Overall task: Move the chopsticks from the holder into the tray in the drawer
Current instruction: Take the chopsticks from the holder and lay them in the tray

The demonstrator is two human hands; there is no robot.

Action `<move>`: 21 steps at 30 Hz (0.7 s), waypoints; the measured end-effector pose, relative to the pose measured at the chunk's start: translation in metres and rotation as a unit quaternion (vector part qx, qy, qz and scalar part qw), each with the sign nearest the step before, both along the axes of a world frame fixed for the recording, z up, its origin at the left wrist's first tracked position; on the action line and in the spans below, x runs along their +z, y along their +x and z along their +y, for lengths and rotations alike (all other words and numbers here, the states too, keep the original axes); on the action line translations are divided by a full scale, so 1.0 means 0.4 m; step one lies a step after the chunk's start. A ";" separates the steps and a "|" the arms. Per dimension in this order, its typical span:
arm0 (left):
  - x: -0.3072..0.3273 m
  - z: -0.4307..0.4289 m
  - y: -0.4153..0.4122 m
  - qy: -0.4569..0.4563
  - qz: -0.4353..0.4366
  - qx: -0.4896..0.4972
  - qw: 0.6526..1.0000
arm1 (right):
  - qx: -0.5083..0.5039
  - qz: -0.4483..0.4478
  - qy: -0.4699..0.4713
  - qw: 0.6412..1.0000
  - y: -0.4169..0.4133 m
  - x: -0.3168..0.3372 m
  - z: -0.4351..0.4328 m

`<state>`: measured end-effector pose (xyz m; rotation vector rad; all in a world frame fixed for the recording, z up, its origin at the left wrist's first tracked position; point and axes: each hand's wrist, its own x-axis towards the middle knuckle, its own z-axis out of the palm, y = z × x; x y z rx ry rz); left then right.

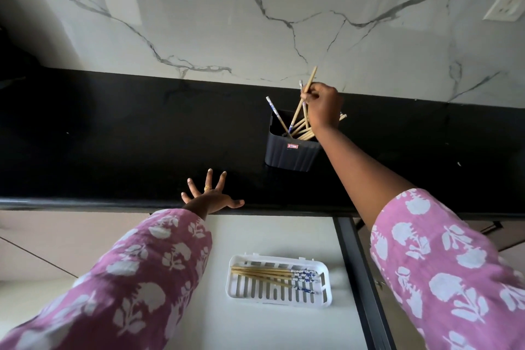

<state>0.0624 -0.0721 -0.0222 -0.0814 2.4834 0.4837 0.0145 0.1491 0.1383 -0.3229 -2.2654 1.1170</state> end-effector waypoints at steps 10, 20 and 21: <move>0.002 0.000 0.012 0.004 0.013 0.009 1.000 | -0.005 0.146 -0.208 0.967 0.122 0.064 0.048; -0.005 0.003 0.017 0.018 0.022 0.022 0.999 | 0.142 -0.065 -0.215 0.964 0.222 -0.111 0.004; -0.006 0.004 0.017 0.017 0.022 0.022 0.999 | 0.157 -0.109 -0.196 0.962 0.232 -0.148 -0.007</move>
